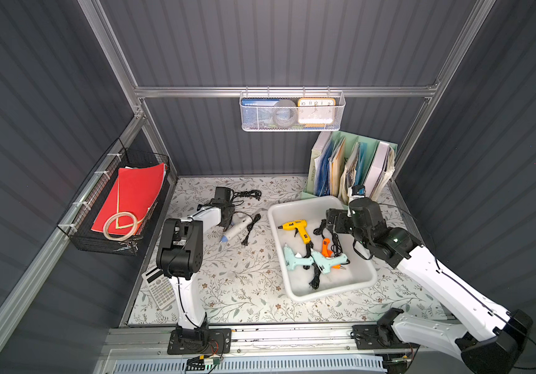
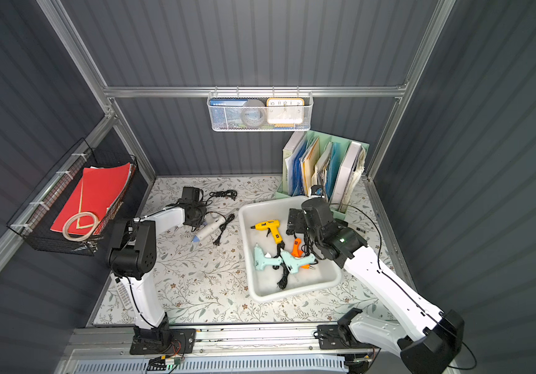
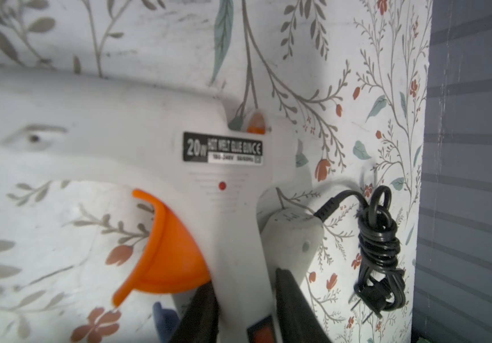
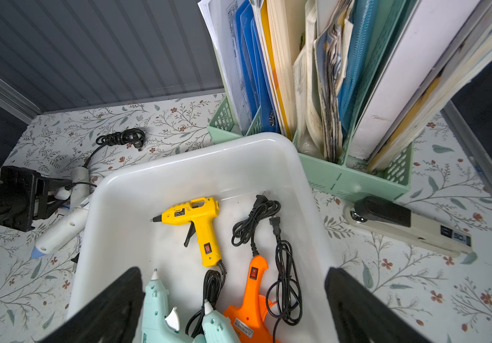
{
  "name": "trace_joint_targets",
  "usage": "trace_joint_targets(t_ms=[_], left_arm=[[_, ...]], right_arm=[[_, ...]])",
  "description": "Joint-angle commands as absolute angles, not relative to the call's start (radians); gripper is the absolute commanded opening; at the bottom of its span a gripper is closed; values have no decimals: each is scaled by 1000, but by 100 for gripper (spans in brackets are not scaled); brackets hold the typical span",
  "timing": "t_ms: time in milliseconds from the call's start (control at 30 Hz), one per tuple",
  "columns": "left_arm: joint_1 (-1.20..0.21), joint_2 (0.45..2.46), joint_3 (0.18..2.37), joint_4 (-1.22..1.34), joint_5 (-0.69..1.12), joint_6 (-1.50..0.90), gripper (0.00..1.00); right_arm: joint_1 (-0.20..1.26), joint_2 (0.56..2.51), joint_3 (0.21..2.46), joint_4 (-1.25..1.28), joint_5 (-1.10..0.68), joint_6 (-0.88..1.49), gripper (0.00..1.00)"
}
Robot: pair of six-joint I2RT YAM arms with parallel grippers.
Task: Put the hot melt glue gun into the storage box
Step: Pick up the hot melt adhesive gun from the center of the board.
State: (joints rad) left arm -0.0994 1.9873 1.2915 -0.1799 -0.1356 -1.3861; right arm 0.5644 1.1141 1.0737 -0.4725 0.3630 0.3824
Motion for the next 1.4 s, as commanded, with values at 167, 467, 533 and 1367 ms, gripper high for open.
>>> trace_joint_targets(t_ms=[167, 467, 533, 1367], left_arm=[[-100, 1859, 1370, -356, -236, -1227, 0], [-100, 1695, 1404, -332, -75, -855, 0], [-101, 1659, 1404, -291, 17, -755, 0], [-129, 1379, 1161, -103, 735, 38, 0]], right_arm=[[560, 1146, 1112, -385, 308, 336, 99], [550, 1287, 1259, -334, 200, 311, 99], [539, 1315, 1294, -315, 130, 326, 99], [460, 1780, 1745, -87, -816, 717, 72]])
